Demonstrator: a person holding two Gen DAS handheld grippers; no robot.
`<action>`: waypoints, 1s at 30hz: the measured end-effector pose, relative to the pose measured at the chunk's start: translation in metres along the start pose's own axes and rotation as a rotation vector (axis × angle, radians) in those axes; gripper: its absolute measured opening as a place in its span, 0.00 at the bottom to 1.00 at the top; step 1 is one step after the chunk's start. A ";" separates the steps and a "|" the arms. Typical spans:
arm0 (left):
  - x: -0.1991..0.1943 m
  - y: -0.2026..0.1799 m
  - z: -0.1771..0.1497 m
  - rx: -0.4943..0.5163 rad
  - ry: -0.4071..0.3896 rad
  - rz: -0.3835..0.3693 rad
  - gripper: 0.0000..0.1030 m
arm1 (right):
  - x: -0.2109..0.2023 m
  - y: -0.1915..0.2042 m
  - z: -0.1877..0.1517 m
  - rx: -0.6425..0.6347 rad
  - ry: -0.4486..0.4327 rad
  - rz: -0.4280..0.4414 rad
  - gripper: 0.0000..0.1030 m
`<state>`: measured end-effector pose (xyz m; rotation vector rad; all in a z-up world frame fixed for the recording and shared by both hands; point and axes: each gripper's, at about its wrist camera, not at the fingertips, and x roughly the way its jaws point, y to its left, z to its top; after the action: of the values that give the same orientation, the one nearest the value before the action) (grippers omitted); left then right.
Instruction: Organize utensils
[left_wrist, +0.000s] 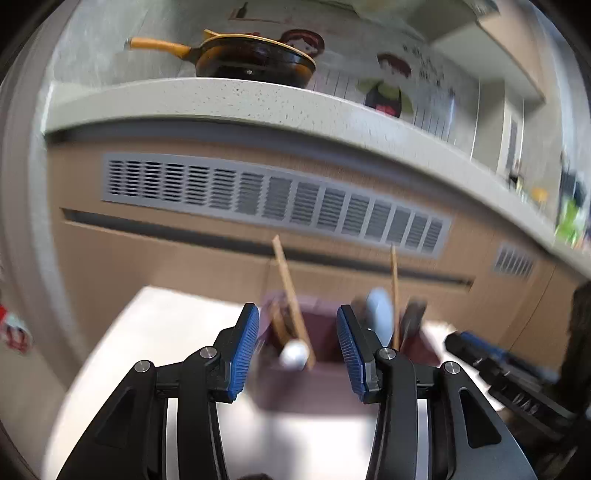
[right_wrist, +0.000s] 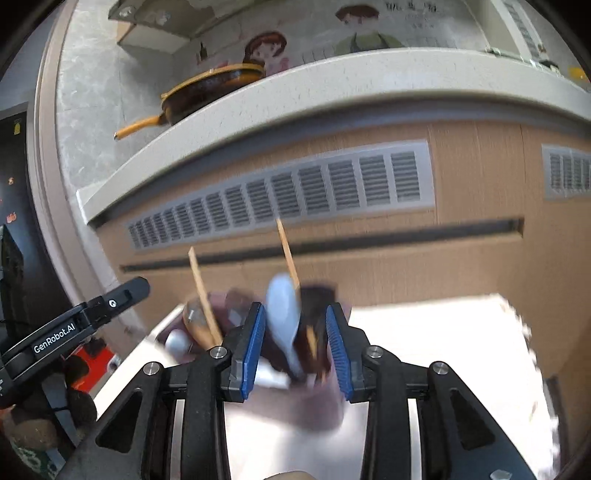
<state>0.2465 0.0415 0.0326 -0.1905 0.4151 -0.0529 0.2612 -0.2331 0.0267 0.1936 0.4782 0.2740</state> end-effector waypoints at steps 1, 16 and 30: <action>-0.007 -0.002 -0.006 0.030 0.012 0.014 0.44 | -0.005 0.004 -0.005 -0.006 0.023 -0.001 0.32; -0.101 -0.013 -0.073 0.095 0.176 0.067 0.44 | -0.092 0.069 -0.084 -0.088 0.153 -0.093 0.32; -0.143 -0.027 -0.083 0.095 0.166 0.055 0.44 | -0.140 0.087 -0.105 -0.109 0.113 -0.120 0.32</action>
<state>0.0820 0.0137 0.0200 -0.0812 0.5816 -0.0347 0.0732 -0.1810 0.0160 0.0431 0.5833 0.1933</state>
